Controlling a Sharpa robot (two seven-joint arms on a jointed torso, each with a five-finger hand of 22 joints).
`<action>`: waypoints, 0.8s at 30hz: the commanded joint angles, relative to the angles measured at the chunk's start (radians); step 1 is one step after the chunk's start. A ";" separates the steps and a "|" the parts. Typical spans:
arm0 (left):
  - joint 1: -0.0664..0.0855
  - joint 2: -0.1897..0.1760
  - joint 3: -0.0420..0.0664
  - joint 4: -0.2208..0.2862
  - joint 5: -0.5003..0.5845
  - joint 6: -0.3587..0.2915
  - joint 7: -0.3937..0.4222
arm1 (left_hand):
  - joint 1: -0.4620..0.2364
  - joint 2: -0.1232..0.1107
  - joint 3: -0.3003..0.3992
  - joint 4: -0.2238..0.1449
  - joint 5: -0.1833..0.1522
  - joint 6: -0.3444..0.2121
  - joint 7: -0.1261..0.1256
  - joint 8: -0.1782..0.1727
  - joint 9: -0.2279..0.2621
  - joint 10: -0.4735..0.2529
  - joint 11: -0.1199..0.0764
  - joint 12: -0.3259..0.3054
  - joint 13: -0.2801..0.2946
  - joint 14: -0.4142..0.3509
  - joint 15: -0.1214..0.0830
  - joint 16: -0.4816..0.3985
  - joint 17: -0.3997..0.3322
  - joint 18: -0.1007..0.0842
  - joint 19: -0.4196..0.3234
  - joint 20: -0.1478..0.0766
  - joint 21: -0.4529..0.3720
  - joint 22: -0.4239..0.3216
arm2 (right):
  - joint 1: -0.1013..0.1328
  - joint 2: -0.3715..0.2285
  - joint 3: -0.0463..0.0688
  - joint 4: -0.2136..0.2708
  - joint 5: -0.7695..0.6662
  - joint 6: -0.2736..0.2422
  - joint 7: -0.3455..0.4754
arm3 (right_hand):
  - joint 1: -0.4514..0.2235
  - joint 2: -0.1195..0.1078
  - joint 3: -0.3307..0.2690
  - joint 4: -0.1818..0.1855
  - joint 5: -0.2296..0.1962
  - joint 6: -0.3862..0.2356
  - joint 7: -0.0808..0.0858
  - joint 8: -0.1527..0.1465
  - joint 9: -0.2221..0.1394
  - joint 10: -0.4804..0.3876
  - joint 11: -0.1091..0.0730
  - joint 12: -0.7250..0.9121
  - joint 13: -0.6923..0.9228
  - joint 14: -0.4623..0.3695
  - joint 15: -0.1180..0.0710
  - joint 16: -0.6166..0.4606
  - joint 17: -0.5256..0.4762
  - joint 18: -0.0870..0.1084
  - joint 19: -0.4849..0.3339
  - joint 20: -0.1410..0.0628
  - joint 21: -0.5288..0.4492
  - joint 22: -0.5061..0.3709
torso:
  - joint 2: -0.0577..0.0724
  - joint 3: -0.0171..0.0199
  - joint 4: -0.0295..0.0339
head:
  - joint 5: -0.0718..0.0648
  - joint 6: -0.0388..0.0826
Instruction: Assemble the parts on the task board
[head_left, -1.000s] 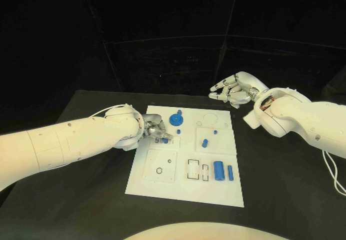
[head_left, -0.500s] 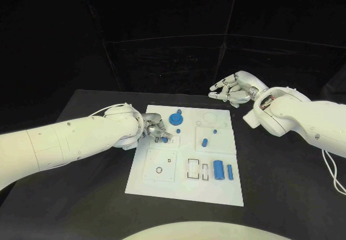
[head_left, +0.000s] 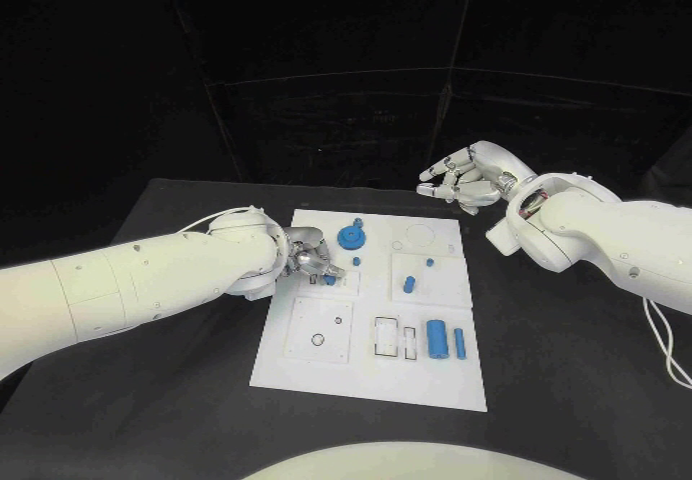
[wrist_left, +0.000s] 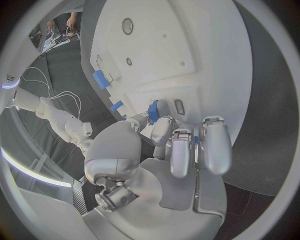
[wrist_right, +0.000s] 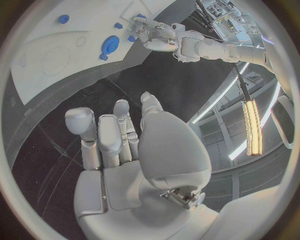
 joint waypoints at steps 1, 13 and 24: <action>0.000 -0.001 0.000 0.003 -0.004 0.013 0.002 | -0.008 -0.012 -0.015 0.005 -0.002 0.008 0.001 -0.003 0.001 0.005 -0.001 0.002 -0.001 0.104 -0.007 0.003 0.263 -0.016 0.025 -0.007 0.000 -0.002 | 0.002 0.001 0.001 0.000 -0.002 0.005 0.009 | -0.001 0.008 -0.006 0.002 0.007 -0.002 -0.002 0.005 -0.001 -0.008 -0.001 -0.005 -0.001 0.010 -0.003 -0.005 -0.001 0.016 0.000 0.000 -0.006 -0.001 | 0.000 -0.0005 0.0009 | 0.002 0.000; 0.000 -0.003 0.000 -0.001 -0.004 0.009 0.002 | -0.033 -0.025 -0.054 0.025 -0.003 0.012 0.001 -0.005 0.000 0.006 -0.001 0.002 -0.001 0.104 -0.007 0.003 0.263 -0.017 0.025 -0.006 0.001 0.000 | 0.002 0.003 0.001 -0.003 -0.002 0.005 0.009 | -0.001 0.008 -0.006 0.002 0.007 -0.002 -0.002 0.005 -0.001 -0.008 -0.001 -0.005 -0.001 0.010 -0.003 -0.005 -0.001 0.016 0.000 0.000 -0.006 -0.001 | 0.001 -0.0003 0.0002 | 0.003 0.000; 0.000 -0.006 0.000 -0.001 -0.004 -0.002 0.002 | -0.044 -0.034 -0.082 0.036 -0.004 0.013 0.000 -0.007 0.000 0.005 -0.001 0.000 -0.002 0.104 -0.007 0.003 0.263 -0.016 0.025 -0.006 -0.001 0.000 | 0.002 0.004 0.001 -0.004 -0.002 0.005 0.010 | -0.001 0.009 -0.008 0.003 0.009 -0.002 -0.002 0.005 -0.001 -0.009 -0.001 -0.006 -0.003 0.010 -0.003 -0.006 -0.002 0.016 0.000 0.000 -0.007 -0.002 | 0.000 -0.0003 0.0007 | 0.003 0.001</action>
